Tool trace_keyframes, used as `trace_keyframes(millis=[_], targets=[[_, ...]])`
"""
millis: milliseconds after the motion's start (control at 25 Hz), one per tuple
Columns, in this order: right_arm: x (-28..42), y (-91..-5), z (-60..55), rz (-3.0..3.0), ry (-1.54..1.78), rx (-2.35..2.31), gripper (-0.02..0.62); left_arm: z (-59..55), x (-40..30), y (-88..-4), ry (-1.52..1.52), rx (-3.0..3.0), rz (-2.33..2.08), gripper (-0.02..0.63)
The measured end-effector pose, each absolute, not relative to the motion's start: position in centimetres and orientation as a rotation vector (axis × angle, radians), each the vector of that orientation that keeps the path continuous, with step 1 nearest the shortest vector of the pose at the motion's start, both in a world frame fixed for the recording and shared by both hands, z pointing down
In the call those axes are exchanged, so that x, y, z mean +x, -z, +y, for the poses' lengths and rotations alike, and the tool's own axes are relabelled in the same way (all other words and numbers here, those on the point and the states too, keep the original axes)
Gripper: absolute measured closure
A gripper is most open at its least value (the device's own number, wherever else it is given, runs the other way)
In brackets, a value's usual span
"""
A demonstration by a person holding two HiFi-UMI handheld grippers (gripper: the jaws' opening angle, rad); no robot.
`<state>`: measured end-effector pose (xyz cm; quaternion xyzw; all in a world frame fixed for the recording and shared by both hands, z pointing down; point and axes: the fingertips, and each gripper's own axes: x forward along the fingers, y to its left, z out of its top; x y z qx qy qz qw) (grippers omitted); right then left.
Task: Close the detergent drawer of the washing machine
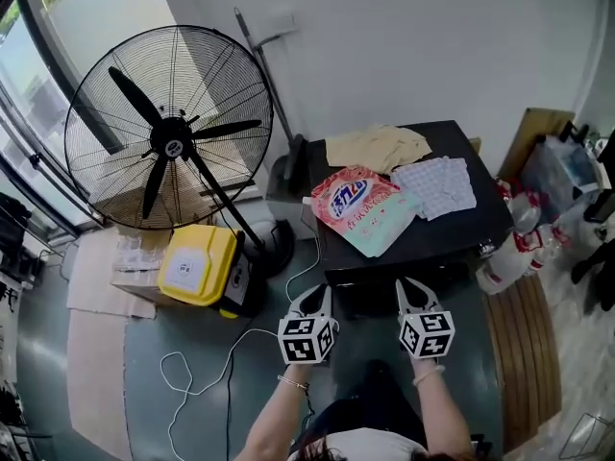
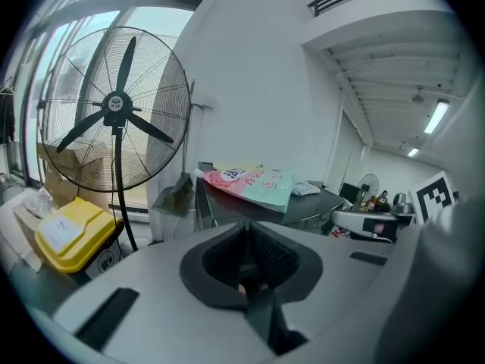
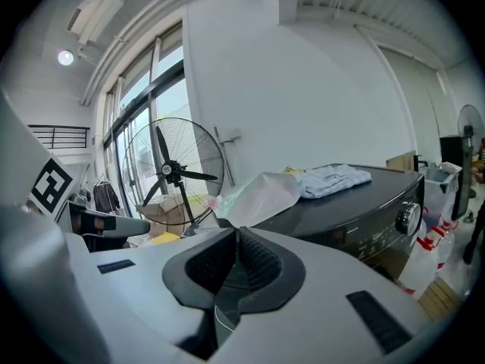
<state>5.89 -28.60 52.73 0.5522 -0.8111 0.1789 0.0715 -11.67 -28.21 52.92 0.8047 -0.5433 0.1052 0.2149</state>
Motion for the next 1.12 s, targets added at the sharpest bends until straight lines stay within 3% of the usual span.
trace_keyframes(millis=[1120], targets=[[3.7, -42.7, -20.3, -2.521, -0.202, 1.677, 0.568, -21.0, -12.0, -42.6, -0.188, 2.466, -1.528, 0.588]])
